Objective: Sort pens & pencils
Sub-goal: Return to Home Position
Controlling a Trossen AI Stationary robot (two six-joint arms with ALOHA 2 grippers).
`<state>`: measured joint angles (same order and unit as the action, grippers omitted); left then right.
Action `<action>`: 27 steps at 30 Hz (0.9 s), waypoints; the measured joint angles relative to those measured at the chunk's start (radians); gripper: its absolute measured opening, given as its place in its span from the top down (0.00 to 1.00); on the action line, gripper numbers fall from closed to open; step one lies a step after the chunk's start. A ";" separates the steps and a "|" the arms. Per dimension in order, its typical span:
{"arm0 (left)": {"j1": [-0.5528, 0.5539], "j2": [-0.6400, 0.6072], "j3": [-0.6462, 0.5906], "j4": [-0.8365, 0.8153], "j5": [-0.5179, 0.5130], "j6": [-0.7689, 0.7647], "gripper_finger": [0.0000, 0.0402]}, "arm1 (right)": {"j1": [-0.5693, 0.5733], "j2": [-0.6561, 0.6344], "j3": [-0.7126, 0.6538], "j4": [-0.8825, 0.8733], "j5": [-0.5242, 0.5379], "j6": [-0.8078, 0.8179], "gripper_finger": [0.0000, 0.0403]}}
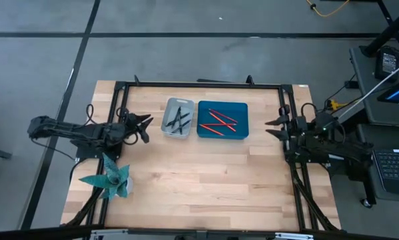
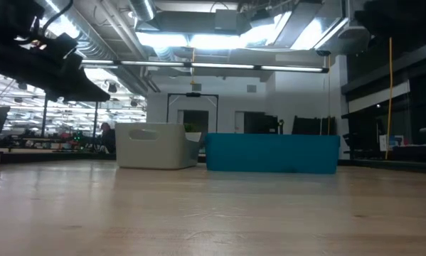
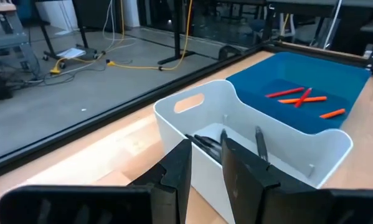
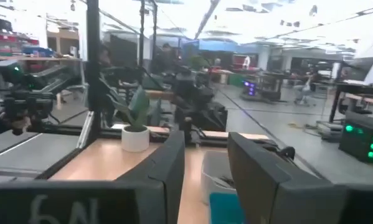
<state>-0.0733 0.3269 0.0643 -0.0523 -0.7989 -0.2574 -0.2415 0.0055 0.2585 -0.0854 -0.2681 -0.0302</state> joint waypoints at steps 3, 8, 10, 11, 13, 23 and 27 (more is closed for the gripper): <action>0.056 -0.023 0.000 -0.007 0.054 0.010 0.79 | -0.022 0.000 -0.017 0.015 -0.019 0.000 0.69; 0.115 -0.068 -0.001 -0.032 0.218 -0.039 0.79 | -0.039 0.000 -0.134 0.153 -0.113 0.048 0.69; 0.115 -0.073 -0.014 -0.014 0.233 -0.050 0.79 | -0.047 0.000 -0.204 0.292 -0.126 0.059 0.69; 0.114 -0.073 -0.019 0.004 0.232 -0.049 0.79 | -0.054 0.000 -0.239 0.357 -0.126 0.075 0.69; 0.114 -0.073 -0.041 0.074 0.234 -0.031 0.79 | -0.068 0.001 -0.250 0.339 -0.126 0.089 0.69; 0.076 -0.070 -0.057 0.148 0.312 0.052 0.79 | -0.092 0.000 -0.252 0.342 -0.215 0.135 0.69; 0.064 -0.070 -0.057 0.154 0.313 0.066 0.79 | -0.092 0.000 -0.252 0.322 -0.215 0.143 0.69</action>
<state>-0.0090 0.2565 0.0074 0.1020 -0.4858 -0.1917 -0.3332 0.0055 0.0067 0.2366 -0.4831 0.1126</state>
